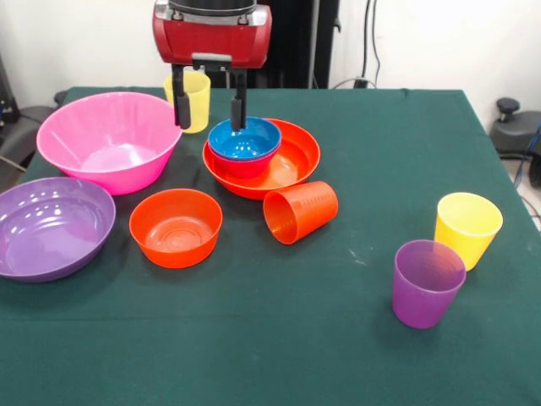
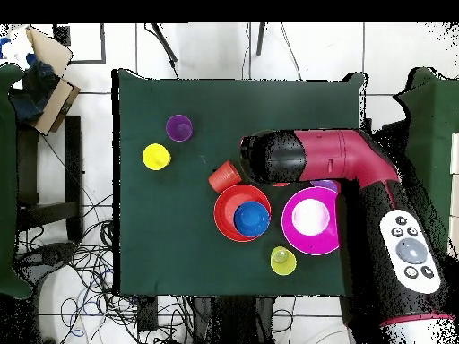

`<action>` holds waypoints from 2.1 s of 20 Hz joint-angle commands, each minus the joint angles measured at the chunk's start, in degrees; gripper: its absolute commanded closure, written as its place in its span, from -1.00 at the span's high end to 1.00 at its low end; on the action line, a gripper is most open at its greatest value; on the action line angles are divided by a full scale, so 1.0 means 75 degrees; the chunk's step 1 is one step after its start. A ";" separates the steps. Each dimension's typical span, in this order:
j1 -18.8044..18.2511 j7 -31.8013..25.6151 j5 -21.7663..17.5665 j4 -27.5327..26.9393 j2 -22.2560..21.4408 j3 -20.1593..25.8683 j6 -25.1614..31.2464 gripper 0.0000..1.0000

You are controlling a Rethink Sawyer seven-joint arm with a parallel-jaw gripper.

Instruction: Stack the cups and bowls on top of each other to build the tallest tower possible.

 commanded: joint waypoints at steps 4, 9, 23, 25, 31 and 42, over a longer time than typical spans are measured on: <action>0.0058 -0.1953 -0.0807 0.0131 0.0162 0.0403 0.0499 1.00; 0.0124 -0.1680 -0.0863 0.0415 0.0009 0.0372 0.0349 1.00; 0.0278 -0.1167 -0.0979 0.0767 -0.0140 0.0250 0.0055 1.00; 0.0284 -0.1159 -0.0993 0.0761 -0.0116 0.0252 0.0045 1.00; 0.0287 -0.1067 -0.1030 0.0839 -0.0075 0.0235 -0.0069 1.00; 0.0322 -0.0819 -0.1047 0.1072 0.0012 0.0161 -0.0246 1.00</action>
